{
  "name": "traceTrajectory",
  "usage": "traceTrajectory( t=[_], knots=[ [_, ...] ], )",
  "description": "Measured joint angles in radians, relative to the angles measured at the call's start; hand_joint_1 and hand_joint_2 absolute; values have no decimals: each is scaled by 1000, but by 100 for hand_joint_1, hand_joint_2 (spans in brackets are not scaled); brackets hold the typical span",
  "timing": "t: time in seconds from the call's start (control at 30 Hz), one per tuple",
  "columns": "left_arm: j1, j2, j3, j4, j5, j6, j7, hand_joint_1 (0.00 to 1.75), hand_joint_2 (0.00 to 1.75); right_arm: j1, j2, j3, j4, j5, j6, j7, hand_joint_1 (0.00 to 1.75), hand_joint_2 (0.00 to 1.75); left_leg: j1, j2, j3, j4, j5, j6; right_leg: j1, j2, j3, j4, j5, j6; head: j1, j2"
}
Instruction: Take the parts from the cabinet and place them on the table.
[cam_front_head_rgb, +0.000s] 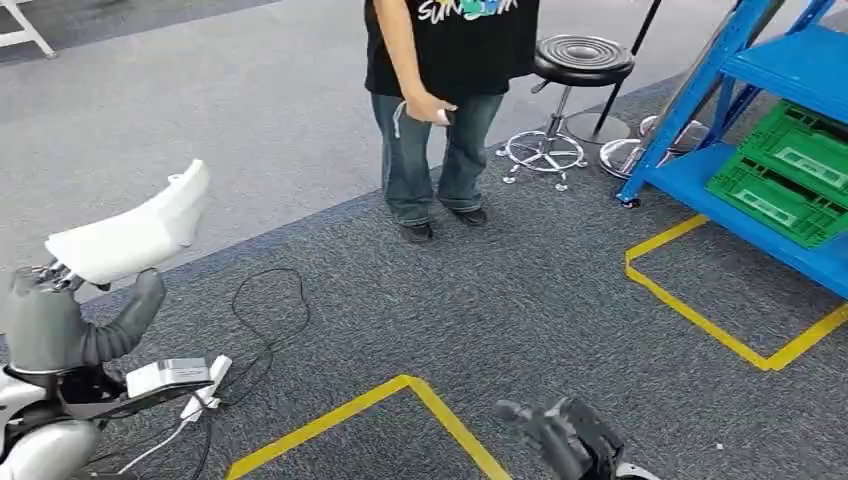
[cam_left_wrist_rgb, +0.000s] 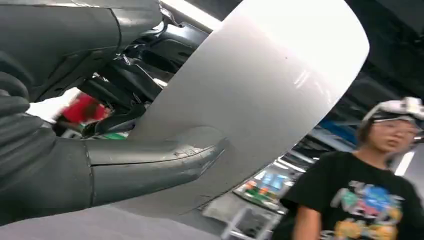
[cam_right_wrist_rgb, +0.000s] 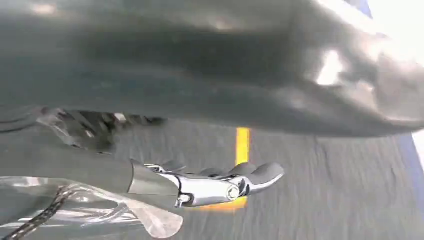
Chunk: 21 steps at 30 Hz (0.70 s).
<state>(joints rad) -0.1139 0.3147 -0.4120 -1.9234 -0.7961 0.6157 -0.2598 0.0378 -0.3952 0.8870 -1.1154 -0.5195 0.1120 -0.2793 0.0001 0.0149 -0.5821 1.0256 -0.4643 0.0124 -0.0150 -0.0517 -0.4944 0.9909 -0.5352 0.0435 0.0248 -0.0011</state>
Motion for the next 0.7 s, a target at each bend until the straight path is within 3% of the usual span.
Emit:
traceTrajectory(
  t=[0.07, 0.13, 0.2, 0.23, 0.27, 0.37, 0.5, 0.57, 0.7],
  knots=[
    [-23, 0, -15, 21, 30, 0, -19, 175, 175, -13, -7, 41, 54, 9, 97, 13, 0, 0, 0, 0, 0, 0, 0, 0, 0, 0, 0, 0, 0, 0, 0, 0],
    [-54, 0, -32, 40, 55, -7, -25, 175, 175, -29, -12, 85, 110, 16, 166, 68, 0, 0, 0, 0, 0, 0, 0, 0, 0, 0, 1, 0, 0, 0, 1, 0],
    [-78, -1, -45, 58, 62, -6, -24, 175, 175, -46, -13, 123, 163, 45, 165, 147, 0, 0, 0, 0, 0, 0, 0, 0, 0, 1, 1, 0, 1, 1, 0, 0],
    [-88, -1, -50, 66, 62, -1, -18, 175, 175, -53, -13, 141, 187, 66, 133, 198, 0, 0, -1, 0, 0, 0, 0, 0, -1, 1, 1, 0, 1, 1, 0, 0],
    [-94, -1, -55, 69, 50, 3, 1, 175, 175, -55, -13, 161, 206, 92, 65, 288, 0, 0, -1, 0, 0, 0, 0, 0, -1, 1, 1, 0, 1, 1, 0, 0],
    [-91, 4, -57, 69, -9, 20, 69, 175, 175, -44, -21, 173, 207, 151, -189, 484, 0, 0, -1, 0, 0, 0, 0, 0, -1, 1, 1, 0, 1, 1, 1, 0],
    [-43, 20, -32, 54, -90, 34, 141, 175, 175, 0, -47, 173, 133, 222, -541, 603, 0, 0, -1, 0, -1, 0, -1, 1, -1, 0, 0, 0, 0, 1, 1, 0],
    [-17, 26, -14, 37, -107, 34, 152, 175, 175, 26, -66, 173, 79, 225, -609, 626, 0, 0, -1, 0, -1, 0, -1, 1, -1, 0, 0, 0, -1, 0, 0, 0],
    [-17, 26, -14, 37, -107, 34, 152, 175, 175, 26, -66, 173, 79, 225, -609, 626, 0, 0, -1, 0, -1, 0, -1, 1, -1, 0, 0, 0, -1, 0, 0, 0]
  ],
)
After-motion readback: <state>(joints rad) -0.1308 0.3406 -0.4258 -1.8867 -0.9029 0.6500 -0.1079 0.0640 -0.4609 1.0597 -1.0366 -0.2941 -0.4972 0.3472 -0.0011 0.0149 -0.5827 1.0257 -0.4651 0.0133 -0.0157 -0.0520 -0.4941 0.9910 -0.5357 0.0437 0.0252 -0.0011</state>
